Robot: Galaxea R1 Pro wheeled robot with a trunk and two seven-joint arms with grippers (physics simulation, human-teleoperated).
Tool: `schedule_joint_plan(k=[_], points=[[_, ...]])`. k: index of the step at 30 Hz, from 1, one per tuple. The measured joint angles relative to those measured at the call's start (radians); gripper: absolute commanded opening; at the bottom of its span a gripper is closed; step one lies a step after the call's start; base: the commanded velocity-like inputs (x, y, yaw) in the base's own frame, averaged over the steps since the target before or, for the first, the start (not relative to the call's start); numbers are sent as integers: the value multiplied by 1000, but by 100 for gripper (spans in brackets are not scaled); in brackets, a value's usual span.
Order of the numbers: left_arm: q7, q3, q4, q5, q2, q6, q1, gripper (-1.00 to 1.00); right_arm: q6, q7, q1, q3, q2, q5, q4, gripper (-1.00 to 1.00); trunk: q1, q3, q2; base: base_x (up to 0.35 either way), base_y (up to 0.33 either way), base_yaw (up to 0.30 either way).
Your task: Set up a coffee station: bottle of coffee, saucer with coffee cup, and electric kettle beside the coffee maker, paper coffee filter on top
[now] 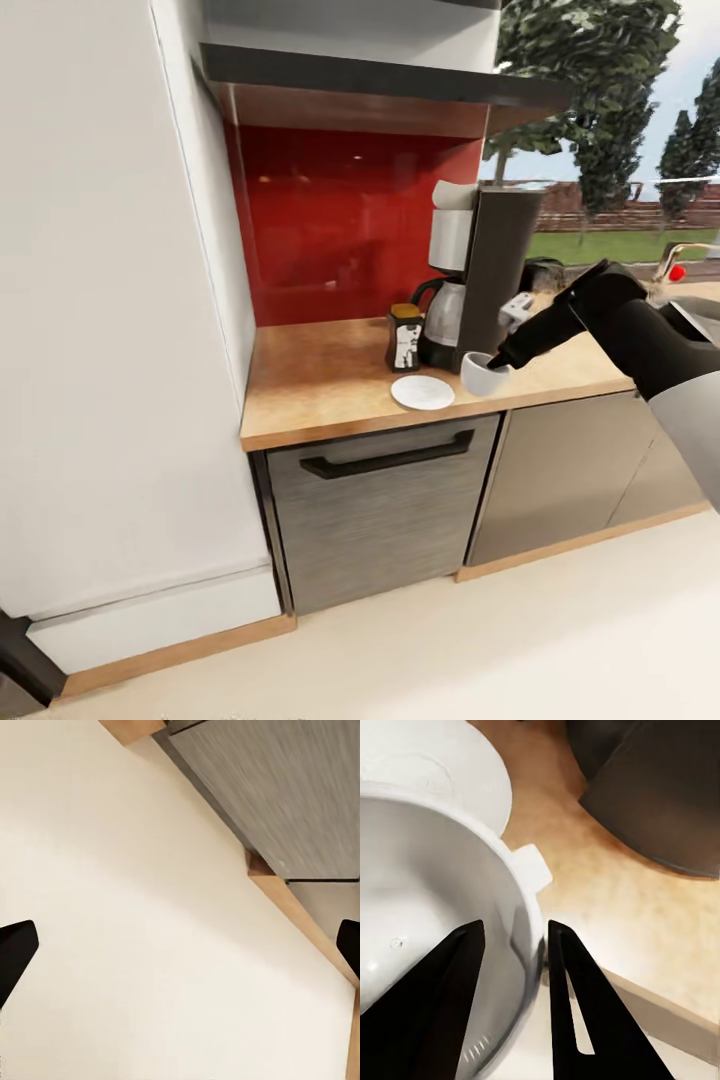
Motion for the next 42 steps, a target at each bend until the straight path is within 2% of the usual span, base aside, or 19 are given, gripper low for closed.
schedule_joint_plan(k=[17, 42], points=[[0, 0, 0, 0, 0, 0, 0, 100, 0, 0, 0, 2, 0, 2, -13, -100, 0, 0, 0, 0, 145, 5], [0, 0, 0, 0, 0, 0, 0, 100, 0, -2, 0, 8, 1, 3, -13, -100, 0, 0, 0, 57, 36, 0]])
